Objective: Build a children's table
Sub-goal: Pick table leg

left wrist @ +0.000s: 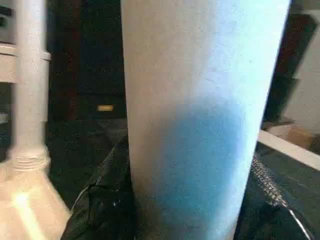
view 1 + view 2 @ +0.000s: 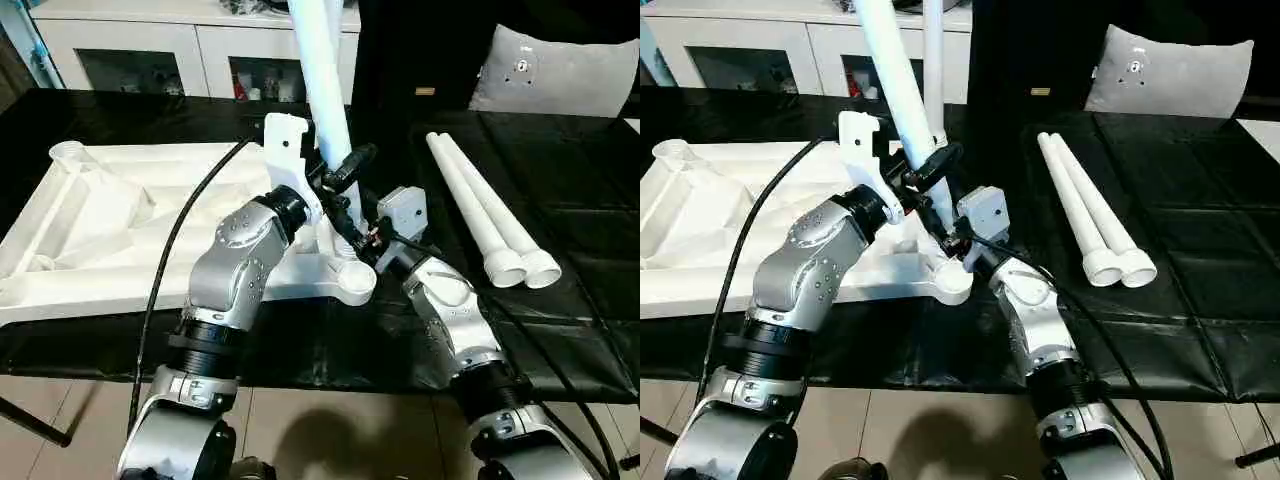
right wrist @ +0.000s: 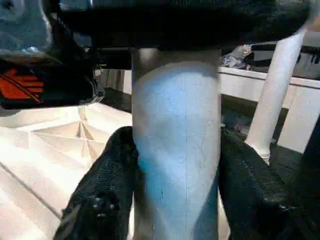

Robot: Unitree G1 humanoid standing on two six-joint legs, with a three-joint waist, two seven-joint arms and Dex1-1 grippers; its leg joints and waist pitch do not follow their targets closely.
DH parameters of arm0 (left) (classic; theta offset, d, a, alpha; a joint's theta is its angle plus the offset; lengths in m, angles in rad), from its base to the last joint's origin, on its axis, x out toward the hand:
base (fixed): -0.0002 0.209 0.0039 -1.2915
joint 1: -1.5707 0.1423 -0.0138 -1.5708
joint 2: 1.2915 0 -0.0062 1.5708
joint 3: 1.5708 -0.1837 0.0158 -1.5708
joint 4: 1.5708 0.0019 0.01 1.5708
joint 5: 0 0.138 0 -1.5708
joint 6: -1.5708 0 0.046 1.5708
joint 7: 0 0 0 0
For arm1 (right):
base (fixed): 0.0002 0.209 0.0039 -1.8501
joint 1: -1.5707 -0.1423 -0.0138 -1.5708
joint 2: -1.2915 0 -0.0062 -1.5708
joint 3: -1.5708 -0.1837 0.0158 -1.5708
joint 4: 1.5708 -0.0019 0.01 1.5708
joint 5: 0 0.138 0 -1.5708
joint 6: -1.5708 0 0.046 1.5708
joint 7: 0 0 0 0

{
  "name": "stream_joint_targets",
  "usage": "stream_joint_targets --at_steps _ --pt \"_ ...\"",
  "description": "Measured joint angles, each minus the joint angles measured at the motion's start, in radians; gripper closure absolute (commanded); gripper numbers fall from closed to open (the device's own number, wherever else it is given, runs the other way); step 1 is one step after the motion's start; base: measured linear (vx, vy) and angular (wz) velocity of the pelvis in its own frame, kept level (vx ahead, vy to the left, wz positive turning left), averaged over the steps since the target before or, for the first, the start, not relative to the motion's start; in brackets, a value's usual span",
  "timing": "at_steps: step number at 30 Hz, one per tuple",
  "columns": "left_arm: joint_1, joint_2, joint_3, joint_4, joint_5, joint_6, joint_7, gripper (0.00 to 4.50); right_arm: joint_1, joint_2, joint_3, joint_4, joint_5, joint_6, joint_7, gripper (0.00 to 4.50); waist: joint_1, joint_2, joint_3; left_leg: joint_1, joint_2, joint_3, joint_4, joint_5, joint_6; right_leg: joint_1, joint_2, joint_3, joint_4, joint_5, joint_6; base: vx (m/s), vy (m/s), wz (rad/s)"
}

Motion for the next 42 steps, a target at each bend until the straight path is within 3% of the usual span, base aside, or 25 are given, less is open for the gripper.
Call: stream_joint_targets --at_steps 5,8,13,15,19,21,26,35,42 --pt "-0.028 0.043 0.052 0.028 0.005 0.010 0.017 2.61 -0.001 -0.019 -0.013 -0.010 0.047 0.051 0.054 1.46 0.000 0.000 0.000 0.000 0.000 0.000 0.000 0.000 0.000 0.000 0.000 0.000 0.000 0.000 0.000 0.000 0.000 0.00" --pt "-0.029 0.062 0.074 0.041 0.002 0.032 0.013 2.61 0.003 -0.034 -0.045 -0.059 0.115 0.114 0.103 1.22 0.004 0.000 0.000 0.000 0.000 0.000 0.000 0.000 0.000 0.000 0.000 0.000 0.000 0.000 0.000 0.000 0.000 0.00" --pt "-0.037 0.085 0.087 0.050 -0.065 0.090 -0.053 2.61 -0.003 -0.074 -0.119 -0.127 0.262 0.276 0.150 0.82 0.008 0.000 0.000 0.000 0.000 0.000 0.000 0.001 0.002 0.001 0.000 0.000 0.000 0.001 -0.001 0.000 0.000 0.00" --pt "-0.045 0.100 0.094 0.049 -0.104 0.124 -0.106 2.61 -0.019 -0.125 -0.156 -0.118 0.298 0.372 0.152 0.59 0.010 0.000 0.000 0.000 0.000 0.000 0.001 0.002 0.003 0.001 0.000 0.000 0.000 0.002 -0.002 0.000 0.000 0.00" --pt "-0.052 0.116 0.111 0.048 -0.148 0.172 -0.167 2.61 -0.028 -0.181 -0.197 -0.113 0.328 0.462 0.182 0.32 0.007 0.000 0.000 0.001 0.000 0.000 0.000 0.002 0.003 0.001 0.000 0.000 0.001 0.002 -0.003 0.000 0.000 0.00" --pt "-0.059 0.118 0.114 0.047 -0.173 0.201 -0.195 2.61 -0.028 -0.201 -0.200 -0.117 0.361 0.514 0.206 0.06 0.007 0.000 0.000 0.001 0.000 0.000 0.000 0.002 0.003 0.001 0.000 0.000 0.001 0.002 -0.003 0.000 0.000 0.00" --pt "-0.070 0.129 0.116 0.024 -0.233 0.255 -0.247 2.61 -0.030 -0.249 -0.206 -0.152 0.432 0.615 0.270 0.06 0.008 0.000 0.000 0.000 0.000 0.001 0.000 0.002 0.003 0.000 0.000 0.000 0.000 0.002 -0.003 0.000 0.000 0.00" --pt "-0.076 0.154 0.105 -0.008 -0.284 0.318 -0.345 2.61 -0.030 -0.297 -0.193 -0.212 0.465 0.737 0.358 0.06 0.017 0.000 0.000 0.001 0.000 0.001 0.000 0.003 0.004 0.001 0.000 0.000 0.001 0.002 -0.003 0.000 0.000 0.00" --pt "-0.076 0.182 0.070 -0.056 -0.322 0.344 -0.461 2.61 -0.028 -0.346 -0.141 -0.278 0.496 0.832 0.480 0.06 0.027 0.000 0.000 0.000 0.000 0.001 0.000 0.003 0.004 0.001 -0.001 0.000 0.000 0.002 -0.003 0.000 0.000 0.00"
